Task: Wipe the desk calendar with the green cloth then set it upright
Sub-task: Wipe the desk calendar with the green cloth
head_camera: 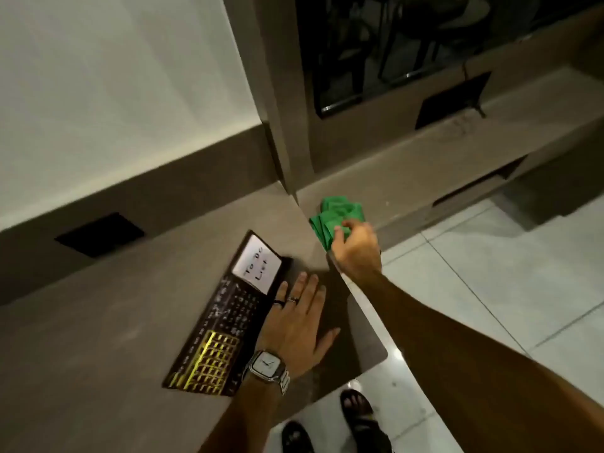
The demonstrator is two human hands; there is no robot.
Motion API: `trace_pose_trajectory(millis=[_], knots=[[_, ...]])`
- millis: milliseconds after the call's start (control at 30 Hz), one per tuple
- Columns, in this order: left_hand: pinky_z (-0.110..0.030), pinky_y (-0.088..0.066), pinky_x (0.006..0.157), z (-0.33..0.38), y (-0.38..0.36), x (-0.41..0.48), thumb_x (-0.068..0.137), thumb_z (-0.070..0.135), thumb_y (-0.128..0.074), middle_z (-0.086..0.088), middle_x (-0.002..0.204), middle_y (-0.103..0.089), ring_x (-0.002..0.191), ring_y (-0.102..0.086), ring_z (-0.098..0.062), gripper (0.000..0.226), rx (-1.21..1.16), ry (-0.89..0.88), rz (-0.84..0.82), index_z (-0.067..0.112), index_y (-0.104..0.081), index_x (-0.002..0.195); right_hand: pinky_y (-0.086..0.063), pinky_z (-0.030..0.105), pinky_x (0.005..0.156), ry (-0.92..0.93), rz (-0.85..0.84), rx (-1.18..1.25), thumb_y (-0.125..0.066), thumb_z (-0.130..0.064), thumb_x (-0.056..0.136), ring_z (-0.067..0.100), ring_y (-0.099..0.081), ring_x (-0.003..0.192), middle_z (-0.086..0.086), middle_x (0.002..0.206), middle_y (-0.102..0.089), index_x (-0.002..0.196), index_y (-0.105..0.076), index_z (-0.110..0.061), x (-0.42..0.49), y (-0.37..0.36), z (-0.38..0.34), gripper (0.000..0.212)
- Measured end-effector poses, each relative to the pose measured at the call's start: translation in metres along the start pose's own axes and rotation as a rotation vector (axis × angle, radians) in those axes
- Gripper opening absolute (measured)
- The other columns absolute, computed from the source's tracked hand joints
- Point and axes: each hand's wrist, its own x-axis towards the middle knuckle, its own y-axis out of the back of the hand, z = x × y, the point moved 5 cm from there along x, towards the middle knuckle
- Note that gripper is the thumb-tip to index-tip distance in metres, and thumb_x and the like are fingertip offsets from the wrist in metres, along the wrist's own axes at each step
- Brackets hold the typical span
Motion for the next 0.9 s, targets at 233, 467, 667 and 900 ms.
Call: trace_pose_trajectory(millis=[233,467,667,900], knots=[[-0.049,-0.013,0.12,-0.003,-0.066,0.027,0.092,0.07,-0.025,-0.01,0.163,-0.016,0.15,-0.011,-0.028,0.088,-0.105,0.023,0.031,0.01,-0.022,0.154,-0.039,0.035,0.099,-0.271,-0.013,0.032,-0.05,-0.042,0.095,0.034,-0.049,0.117,0.018,0.128,-0.055,0.125,-0.059,-0.007,0.059,-0.047,0.061,0.047],[-0.051,-0.008,0.12,-0.003,-0.071,0.028,0.092,0.071,-0.027,-0.009,0.165,-0.008,0.151,-0.001,-0.026,0.089,-0.107,0.026,0.039,0.011,-0.016,0.156,-0.055,0.034,0.08,-0.49,0.062,0.33,-0.083,-0.034,0.076,0.03,-0.059,0.104,0.017,0.124,-0.053,0.127,-0.042,-0.007,0.078,-0.067,0.08,0.071],[-0.048,-0.001,0.12,-0.003,-0.075,0.03,0.091,0.074,-0.023,-0.007,0.165,-0.003,0.151,0.004,-0.025,0.09,-0.108,0.028,0.02,0.013,-0.012,0.157,-0.05,0.021,0.067,-0.621,0.103,0.594,-0.088,-0.018,0.07,0.02,-0.062,0.092,0.009,0.113,-0.066,0.125,-0.055,-0.007,0.083,-0.087,0.087,0.065],[-0.049,-0.006,0.12,-0.005,-0.077,0.029,0.09,0.071,-0.027,-0.007,0.165,-0.009,0.151,0.0,-0.023,0.089,-0.135,0.015,0.076,0.012,-0.018,0.156,-0.055,0.02,0.064,-0.539,0.016,0.83,-0.069,-0.006,0.08,0.019,-0.064,0.099,0.006,0.114,-0.064,0.128,-0.053,-0.009,0.09,-0.088,0.074,0.051]])
